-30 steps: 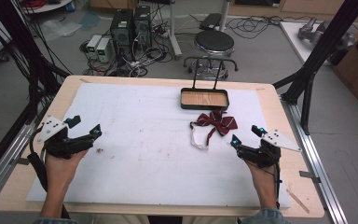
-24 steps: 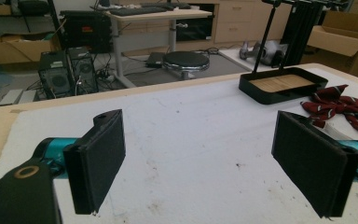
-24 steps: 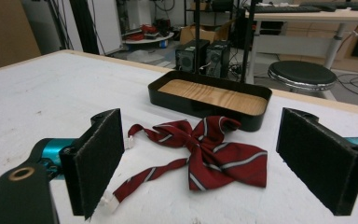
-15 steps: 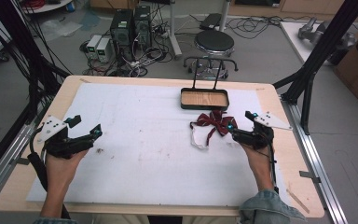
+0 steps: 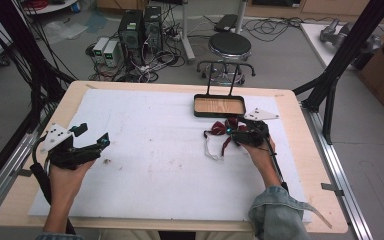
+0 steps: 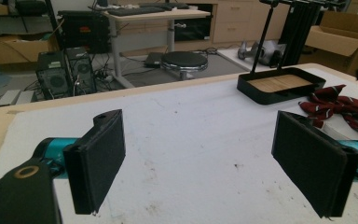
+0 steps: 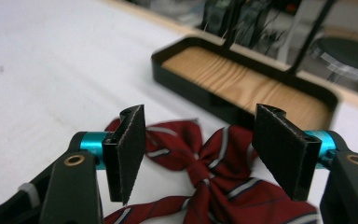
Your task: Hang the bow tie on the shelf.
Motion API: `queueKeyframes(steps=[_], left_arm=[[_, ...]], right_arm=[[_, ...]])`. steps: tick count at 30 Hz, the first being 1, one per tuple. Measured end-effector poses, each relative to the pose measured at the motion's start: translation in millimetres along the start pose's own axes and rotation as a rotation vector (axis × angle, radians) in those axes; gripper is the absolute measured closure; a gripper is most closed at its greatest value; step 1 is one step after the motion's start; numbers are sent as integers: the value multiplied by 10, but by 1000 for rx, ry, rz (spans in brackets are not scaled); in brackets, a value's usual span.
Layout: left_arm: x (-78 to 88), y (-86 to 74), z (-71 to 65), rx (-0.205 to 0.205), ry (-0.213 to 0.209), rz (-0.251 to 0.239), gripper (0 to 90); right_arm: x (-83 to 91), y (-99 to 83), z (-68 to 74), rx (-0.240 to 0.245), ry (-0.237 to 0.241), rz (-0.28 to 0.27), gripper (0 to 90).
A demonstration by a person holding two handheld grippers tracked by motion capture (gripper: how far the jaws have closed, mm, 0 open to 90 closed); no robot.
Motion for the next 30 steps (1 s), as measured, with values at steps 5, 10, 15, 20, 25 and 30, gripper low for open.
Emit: queueKeyframes(steps=[5, 10, 15, 20, 25, 30], left_arm=[[9, 7, 9, 1, -2, -2, 177], [17, 19, 12, 4, -3, -9, 177], [-6, 5, 5, 4, -9, -4, 177], [-23, -5, -3, 4, -11, 1, 177], [-25, -6, -9, 1, -12, 5, 177], [-18, 4, -10, 2, -10, -2, 177]], right_arm=[[-219, -72, 16, 38, 26, 92, 433], [-318, -184, -7, 63, 32, 161, 504], [-361, -245, -56, 55, 11, 194, 561], [-381, -279, -94, 52, -2, 211, 676], [-340, -246, -88, 65, -30, 209, 748], [-215, -123, -104, 69, -79, 140, 751]])
Point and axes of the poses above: each handheld gripper's, and its own axes: x roughly backward along the jaws, y roughly out of its top, z roughly to its left, the point moved 4 cm from there along -x, roughly forward along the jaws, and after that the axes turned 1 degree about z, right-handed, at the moved point
